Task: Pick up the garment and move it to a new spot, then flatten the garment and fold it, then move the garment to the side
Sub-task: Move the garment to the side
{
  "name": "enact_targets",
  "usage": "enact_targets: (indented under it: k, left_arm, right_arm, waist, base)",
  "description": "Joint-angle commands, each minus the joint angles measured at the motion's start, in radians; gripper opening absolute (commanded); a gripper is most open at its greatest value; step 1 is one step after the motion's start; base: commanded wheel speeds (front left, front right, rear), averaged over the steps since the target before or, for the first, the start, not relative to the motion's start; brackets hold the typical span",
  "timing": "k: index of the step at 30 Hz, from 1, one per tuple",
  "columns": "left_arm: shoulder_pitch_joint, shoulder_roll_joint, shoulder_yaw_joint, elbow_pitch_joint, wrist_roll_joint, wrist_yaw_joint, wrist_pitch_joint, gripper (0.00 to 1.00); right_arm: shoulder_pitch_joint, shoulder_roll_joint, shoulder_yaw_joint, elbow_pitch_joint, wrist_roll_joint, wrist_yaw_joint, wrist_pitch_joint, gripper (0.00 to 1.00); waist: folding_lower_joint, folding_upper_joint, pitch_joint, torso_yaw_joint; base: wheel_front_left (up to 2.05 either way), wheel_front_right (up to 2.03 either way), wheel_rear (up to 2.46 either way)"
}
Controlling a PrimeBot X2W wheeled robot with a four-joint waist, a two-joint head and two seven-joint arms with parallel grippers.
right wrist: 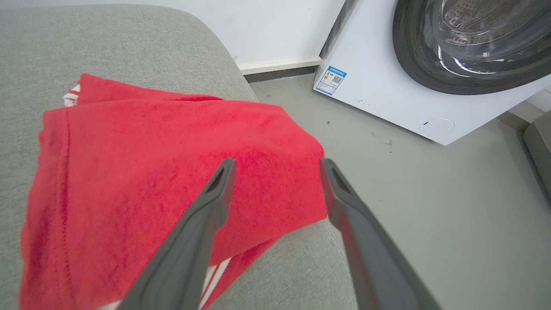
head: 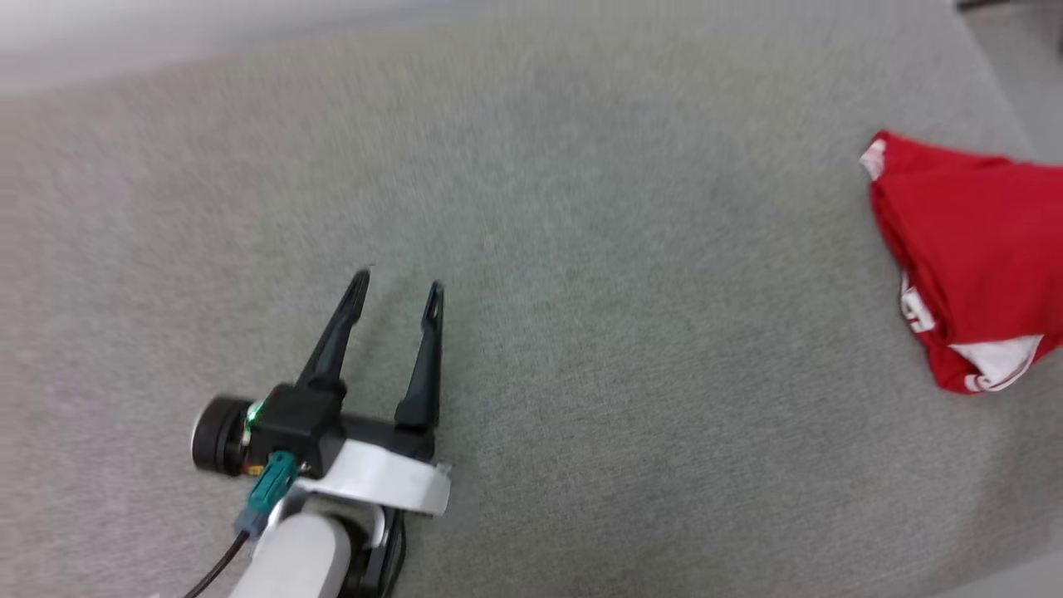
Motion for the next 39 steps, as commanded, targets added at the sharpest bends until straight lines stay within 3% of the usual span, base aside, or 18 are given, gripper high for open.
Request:
enact_targets:
  k: [1, 16, 21, 30, 39]
  left_arm:
    - [0.024, -0.007, 0.006, 0.006, -0.012, 0.006, -0.004, 1.00]
    - [0.180, -0.028, 0.077, 0.062, -0.091, 0.057, -0.013, 1.00]
    - [0.206, -0.005, 0.106, 0.089, -0.098, 0.065, -0.014, 1.00]
    - [0.256, 0.031, 0.121, 0.126, -0.102, 0.058, -0.015, 1.00]
    - [0.289, 0.028, 0.100, 0.129, -0.101, 0.065, -0.005, 1.00]
  right_arm:
    - [0.031, 0.014, 0.011, -0.022, 0.005, -0.001, -0.005, 1.00]
    - [0.418, 0.243, 0.213, -0.453, 0.091, -0.001, 0.006, 1.00]
    - [0.490, 0.267, 0.289, -0.594, 0.106, -0.001, -0.018, 1.00]
    - [0.636, 0.294, 0.319, -0.804, 0.087, -0.001, 0.008, 1.00]
    - [0.701, 0.311, 0.339, -0.862, 0.101, -0.001, 0.039, 1.00]
  waist:
    - [0.0000, 0.0000, -0.103, 0.009]
    - [0.0000, 0.0000, -0.305, 0.143]
    - [0.0000, 0.0000, -0.338, 0.187]
    - [0.0000, 0.0000, -0.387, 0.207]
    - [0.0000, 0.0000, -0.403, 0.200]
  base:
    - [0.00, 0.00, 0.00]
    - [0.00, 0.00, 0.00]
    - [0.00, 0.00, 0.00]
    - [0.00, 0.00, 0.00]
    - [0.00, 0.00, 0.00]
